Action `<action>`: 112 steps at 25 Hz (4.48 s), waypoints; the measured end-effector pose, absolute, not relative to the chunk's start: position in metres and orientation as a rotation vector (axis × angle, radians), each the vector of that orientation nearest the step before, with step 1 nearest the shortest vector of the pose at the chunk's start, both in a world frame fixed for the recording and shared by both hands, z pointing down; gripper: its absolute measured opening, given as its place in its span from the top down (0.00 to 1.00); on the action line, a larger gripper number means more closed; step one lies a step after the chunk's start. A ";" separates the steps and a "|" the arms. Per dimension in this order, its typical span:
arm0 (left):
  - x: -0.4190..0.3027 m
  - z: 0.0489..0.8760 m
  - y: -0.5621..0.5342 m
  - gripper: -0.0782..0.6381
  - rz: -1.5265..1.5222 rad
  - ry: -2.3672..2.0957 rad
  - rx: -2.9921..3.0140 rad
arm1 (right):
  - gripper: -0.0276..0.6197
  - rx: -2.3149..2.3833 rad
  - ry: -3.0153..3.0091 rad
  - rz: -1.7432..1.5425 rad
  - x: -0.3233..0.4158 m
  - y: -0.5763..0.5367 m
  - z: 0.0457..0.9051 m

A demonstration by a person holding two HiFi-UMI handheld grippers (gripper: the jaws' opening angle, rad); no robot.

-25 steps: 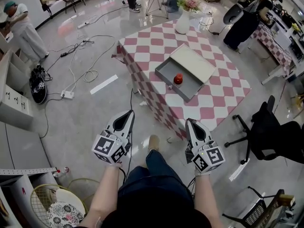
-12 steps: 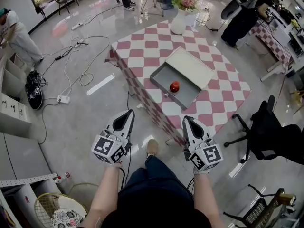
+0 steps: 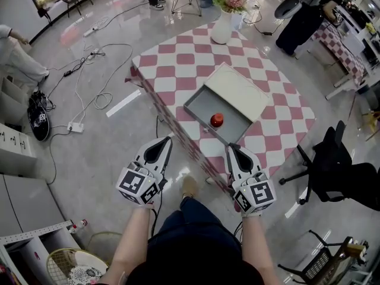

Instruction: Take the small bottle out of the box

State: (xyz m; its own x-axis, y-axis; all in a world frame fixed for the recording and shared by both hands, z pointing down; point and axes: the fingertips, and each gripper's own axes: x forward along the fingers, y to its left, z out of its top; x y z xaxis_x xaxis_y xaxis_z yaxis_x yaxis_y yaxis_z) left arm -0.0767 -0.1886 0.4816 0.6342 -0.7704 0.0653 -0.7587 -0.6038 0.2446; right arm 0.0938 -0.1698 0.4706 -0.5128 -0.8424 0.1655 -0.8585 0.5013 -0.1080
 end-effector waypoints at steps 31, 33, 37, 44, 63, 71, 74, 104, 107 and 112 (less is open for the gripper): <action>-0.042 0.517 -0.285 0.89 -0.004 -1.113 2.591 | 0.68 1.315 -2.459 0.256 0.081 -0.273 0.523; -0.042 0.517 -0.288 0.89 -0.003 -1.116 2.589 | 0.68 1.300 -2.449 0.252 0.080 -0.275 0.526; -0.039 0.517 -0.293 0.89 -0.004 -1.121 2.595 | 0.68 1.256 -2.435 0.226 0.075 -0.282 0.527; -0.038 0.515 -0.295 0.89 -0.017 -1.141 2.588 | 0.68 1.215 -2.413 0.240 0.071 -0.285 0.535; -0.038 0.514 -0.303 0.89 -0.013 -1.077 2.604 | 0.72 1.248 -2.392 0.222 0.067 -0.289 0.537; -0.033 0.505 -0.317 0.89 0.002 -1.030 2.618 | 0.73 1.270 -2.392 0.219 0.068 -0.292 0.536; -0.031 0.500 -0.322 0.89 0.011 -1.011 2.634 | 0.73 1.285 -2.399 0.239 0.069 -0.291 0.534; 0.014 0.457 -0.355 0.89 0.005 -0.826 2.773 | 0.73 1.544 -2.495 0.354 0.113 -0.307 0.465; 0.020 0.453 -0.356 0.89 0.003 -0.815 2.782 | 0.73 1.549 -2.493 0.335 0.117 -0.308 0.458; 0.022 0.447 -0.358 0.89 -0.003 -0.814 2.792 | 0.73 1.562 -2.495 0.323 0.121 -0.309 0.448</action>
